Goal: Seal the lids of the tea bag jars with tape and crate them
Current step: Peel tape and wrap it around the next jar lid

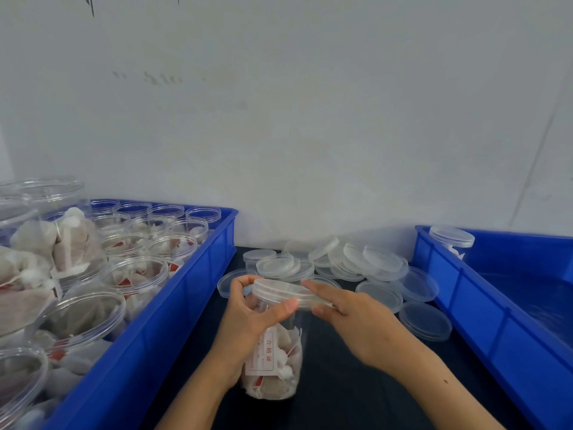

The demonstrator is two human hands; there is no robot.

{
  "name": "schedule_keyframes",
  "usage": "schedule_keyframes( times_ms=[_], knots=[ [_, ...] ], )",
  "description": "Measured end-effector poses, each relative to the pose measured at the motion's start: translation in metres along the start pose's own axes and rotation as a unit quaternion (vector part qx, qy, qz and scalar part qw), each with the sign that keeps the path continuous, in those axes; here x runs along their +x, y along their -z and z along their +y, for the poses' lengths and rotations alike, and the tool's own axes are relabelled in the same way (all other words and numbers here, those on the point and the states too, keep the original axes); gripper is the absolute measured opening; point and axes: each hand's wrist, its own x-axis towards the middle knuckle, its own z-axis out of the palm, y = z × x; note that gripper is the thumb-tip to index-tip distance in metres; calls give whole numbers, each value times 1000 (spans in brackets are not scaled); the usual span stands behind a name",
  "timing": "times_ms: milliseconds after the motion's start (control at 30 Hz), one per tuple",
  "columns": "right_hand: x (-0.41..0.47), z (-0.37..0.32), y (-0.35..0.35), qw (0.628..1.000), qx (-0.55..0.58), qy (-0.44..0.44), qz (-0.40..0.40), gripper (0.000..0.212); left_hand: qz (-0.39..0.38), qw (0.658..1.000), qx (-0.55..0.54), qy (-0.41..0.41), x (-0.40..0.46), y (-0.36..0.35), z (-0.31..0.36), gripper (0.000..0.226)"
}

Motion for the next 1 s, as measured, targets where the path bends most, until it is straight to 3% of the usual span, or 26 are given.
schedule_keyframes(
  times_ms=[200,300,367,433,600,733,900,1000],
  knots=[
    [1,-3,-5,999,13,-15,46,39,27,1000,3,9,-1,-5,-5,76],
    [-1,-4,-2,998,-16,-25,48,40,70,987,139,-49,-7,-9,-6,73],
    [-3,-6,0,998,-41,-26,48,39,101,957,258,-86,-12,-13,-6,86],
    [-6,-10,0,997,-58,-28,46,41,97,945,300,-83,-16,-19,-2,96],
    [-10,-14,-1,996,-81,-4,47,41,89,968,231,-27,-9,-14,-1,108],
    [-10,-12,-3,1000,-28,10,2,42,100,976,189,-34,-8,-12,-2,99],
    [-2,1,6,995,62,-39,-71,50,88,984,148,-33,-7,-9,-3,95],
    [-1,4,7,992,78,-59,-75,62,82,990,113,-16,-4,-9,-3,90]
  ],
)
